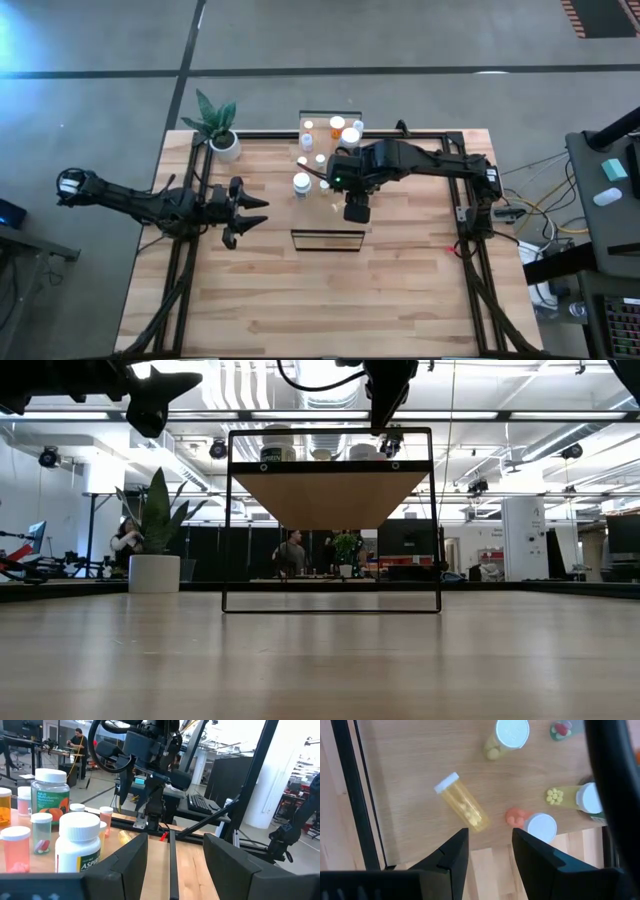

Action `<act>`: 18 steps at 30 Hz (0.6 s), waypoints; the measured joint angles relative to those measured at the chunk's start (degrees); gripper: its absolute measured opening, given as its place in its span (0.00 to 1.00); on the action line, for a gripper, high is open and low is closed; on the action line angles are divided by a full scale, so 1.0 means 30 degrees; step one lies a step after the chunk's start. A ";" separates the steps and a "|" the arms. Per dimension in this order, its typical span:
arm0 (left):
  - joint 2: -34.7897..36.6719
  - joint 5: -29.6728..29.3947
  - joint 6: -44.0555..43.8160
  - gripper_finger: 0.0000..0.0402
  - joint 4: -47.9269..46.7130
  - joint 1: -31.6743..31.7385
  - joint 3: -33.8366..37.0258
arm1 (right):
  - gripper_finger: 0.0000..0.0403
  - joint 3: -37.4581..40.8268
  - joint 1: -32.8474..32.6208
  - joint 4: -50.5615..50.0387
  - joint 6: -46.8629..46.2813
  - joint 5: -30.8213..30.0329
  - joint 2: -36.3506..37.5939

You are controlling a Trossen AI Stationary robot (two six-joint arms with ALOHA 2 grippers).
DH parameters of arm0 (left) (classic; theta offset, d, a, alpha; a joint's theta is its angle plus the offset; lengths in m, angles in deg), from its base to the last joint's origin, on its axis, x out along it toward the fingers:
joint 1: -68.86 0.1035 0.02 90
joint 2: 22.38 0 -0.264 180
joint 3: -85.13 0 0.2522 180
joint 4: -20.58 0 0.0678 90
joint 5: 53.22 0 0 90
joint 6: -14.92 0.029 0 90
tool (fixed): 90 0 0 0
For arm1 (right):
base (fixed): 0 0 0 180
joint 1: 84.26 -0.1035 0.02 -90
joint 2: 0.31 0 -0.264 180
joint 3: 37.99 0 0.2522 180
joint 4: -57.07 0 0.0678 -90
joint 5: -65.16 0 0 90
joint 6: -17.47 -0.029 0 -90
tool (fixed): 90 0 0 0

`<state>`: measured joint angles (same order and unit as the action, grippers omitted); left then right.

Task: Pick and place medicine bottles onto shelf by color
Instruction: Put the yellow pill bottle on the shelf

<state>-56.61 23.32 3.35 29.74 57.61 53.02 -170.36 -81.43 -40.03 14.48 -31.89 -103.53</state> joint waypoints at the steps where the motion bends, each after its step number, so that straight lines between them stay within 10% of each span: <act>1: 0.0006 0.0000 0.0000 0.44 0.0000 0.0000 0.0000 | 0.35 0.0055 0.0000 0.0029 0.0000 0.0000 0.0000; 18: -0.0060 0.0016 0.0051 0.44 -0.0029 0.0000 0.0000 | 0.39 0.0193 -0.0064 0.0140 0.1170 0.0899 0.0175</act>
<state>-56.79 23.37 3.50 29.65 57.61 53.02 -169.79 -81.62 -39.61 17.99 -29.19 -103.01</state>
